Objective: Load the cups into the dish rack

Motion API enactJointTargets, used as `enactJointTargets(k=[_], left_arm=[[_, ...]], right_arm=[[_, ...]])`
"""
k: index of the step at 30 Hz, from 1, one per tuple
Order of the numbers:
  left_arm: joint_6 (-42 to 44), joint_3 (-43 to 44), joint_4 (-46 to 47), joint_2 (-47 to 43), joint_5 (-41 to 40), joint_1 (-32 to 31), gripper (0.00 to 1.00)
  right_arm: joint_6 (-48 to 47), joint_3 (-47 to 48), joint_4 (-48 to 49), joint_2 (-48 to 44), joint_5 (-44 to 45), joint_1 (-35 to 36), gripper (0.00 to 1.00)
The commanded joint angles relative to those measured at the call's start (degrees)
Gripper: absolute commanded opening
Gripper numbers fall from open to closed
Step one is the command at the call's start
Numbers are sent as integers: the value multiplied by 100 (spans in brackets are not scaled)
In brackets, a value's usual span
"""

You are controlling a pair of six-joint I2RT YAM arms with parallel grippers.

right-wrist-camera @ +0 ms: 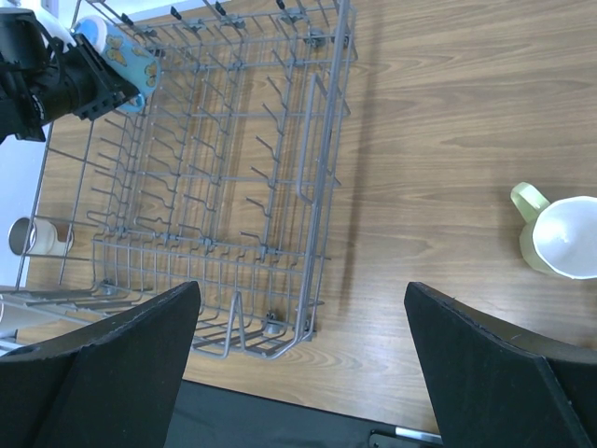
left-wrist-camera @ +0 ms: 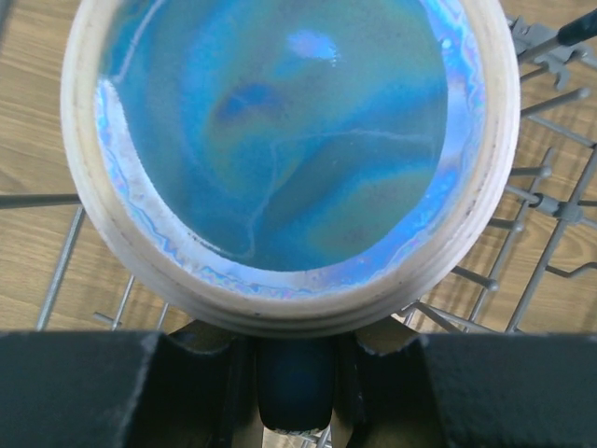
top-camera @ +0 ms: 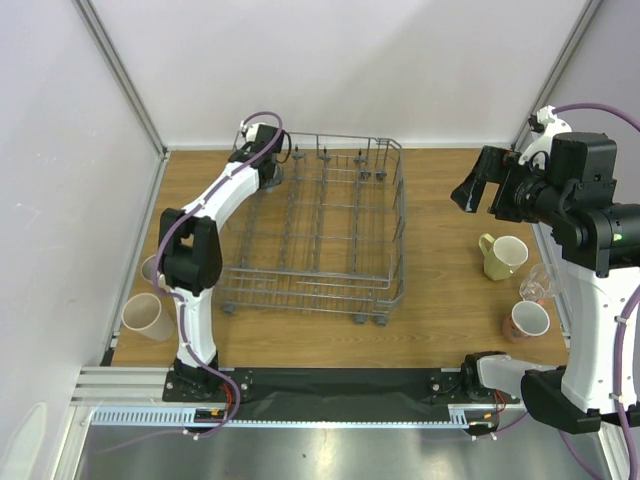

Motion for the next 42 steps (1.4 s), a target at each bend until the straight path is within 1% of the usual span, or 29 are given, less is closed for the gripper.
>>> enactJointTargets(k=[1,2,4,6,8,9,10,11,12,14,15,16,18,20,25,27,31,32,34,35,37,38,40,41,42], left_arm=[[-185,393,300,10,-113,64,0],[-203,411,265,46,-104,81,1],[-264,464,177,124,-60,99,7],[-273,490,150,169,-7,134,8],[-300,517,62,230,45,152,11],[-291,534,45,239,63,152,15],[-300,543,10,239,80,160,25],[-291,552,-8,239,107,169,27],[-274,552,-26,239,133,169,34],[-265,552,-43,222,247,169,41],[-265,534,-43,204,300,169,53],[-299,526,-43,178,361,169,59],[-326,499,-52,125,511,152,70],[-353,517,-96,55,555,126,75],[-309,482,-148,-348,573,-33,81],[-379,482,-297,-516,625,-129,82],[-703,341,-604,-1174,643,-331,86],[-748,289,-667,-1533,626,-445,86],[-905,131,-947,-1895,625,-586,87],[-924,52,-966,-2340,721,-639,88],[-959,-186,-1141,-2825,827,-753,87],[-968,-474,-1151,-3324,1010,-875,87],[-915,-861,-967,-3924,1362,-964,86],[-906,-1046,-836,-4170,1782,-982,86],[-880,-1404,-747,-4686,1977,-982,84]], right_arm=[[6,94,114,-13,-52,-55,100],[-11,103,106,4,-52,-46,100],[-11,129,114,13,-70,-55,100],[-11,155,97,40,-87,-63,100],[-20,164,106,40,-87,-64,100],[-29,164,106,48,-79,-63,100],[-29,182,106,57,-87,-63,100],[-20,191,97,75,-87,-63,100],[-20,199,88,101,-96,-63,100],[-29,226,79,136,-122,-63,100],[-29,234,71,145,-131,-63,100],[-38,235,62,171,-140,-63,100],[-11,217,44,180,-158,-63,100],[6,182,35,198,-193,-63,100],[190,138,-44,224,-35,-72,100],[287,77,-105,251,44,-90,100],[709,-221,-167,259,395,-177,98],[883,-309,-167,268,405,-221,97],[1086,-607,-211,303,466,-353,94],[1183,-748,-193,321,414,-397,93],[1350,-1012,-36,286,431,-450,92],[1482,-1292,96,277,553,-502,91],[1666,-1557,211,251,729,-555,89],[1772,-1732,246,285,826,-634,89],[1999,-1812,255,321,940,-626,88]])
